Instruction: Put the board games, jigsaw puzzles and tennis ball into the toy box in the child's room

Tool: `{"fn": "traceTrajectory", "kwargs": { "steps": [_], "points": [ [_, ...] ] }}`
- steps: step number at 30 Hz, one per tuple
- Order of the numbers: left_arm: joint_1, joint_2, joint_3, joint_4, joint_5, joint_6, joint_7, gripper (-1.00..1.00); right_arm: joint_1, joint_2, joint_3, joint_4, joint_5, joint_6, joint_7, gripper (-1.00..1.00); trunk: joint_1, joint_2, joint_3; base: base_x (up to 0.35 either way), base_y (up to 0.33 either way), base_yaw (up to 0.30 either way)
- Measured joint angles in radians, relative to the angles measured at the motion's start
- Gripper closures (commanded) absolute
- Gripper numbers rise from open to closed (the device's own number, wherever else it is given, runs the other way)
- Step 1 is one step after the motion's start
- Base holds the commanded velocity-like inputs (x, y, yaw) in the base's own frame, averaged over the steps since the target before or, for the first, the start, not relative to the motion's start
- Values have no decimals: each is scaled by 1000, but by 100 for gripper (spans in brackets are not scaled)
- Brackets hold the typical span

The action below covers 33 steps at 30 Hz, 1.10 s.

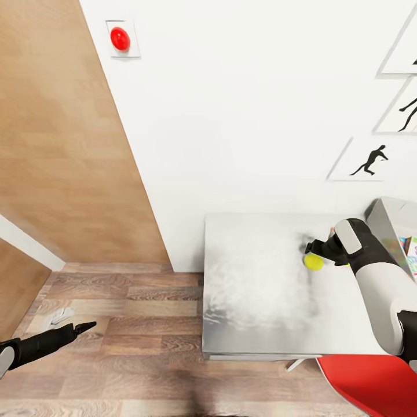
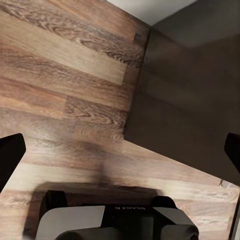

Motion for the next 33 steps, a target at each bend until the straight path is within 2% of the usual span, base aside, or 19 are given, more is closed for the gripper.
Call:
{"fn": "traceTrajectory", "kwargs": {
  "steps": [33],
  "points": [
    [0, 0, 1, 0, 0, 0, 0, -100, 0, 0, -2, -4, 0, 0, 0, -100, 0, 0, -55, 0, 11, 0]
  ]
}}
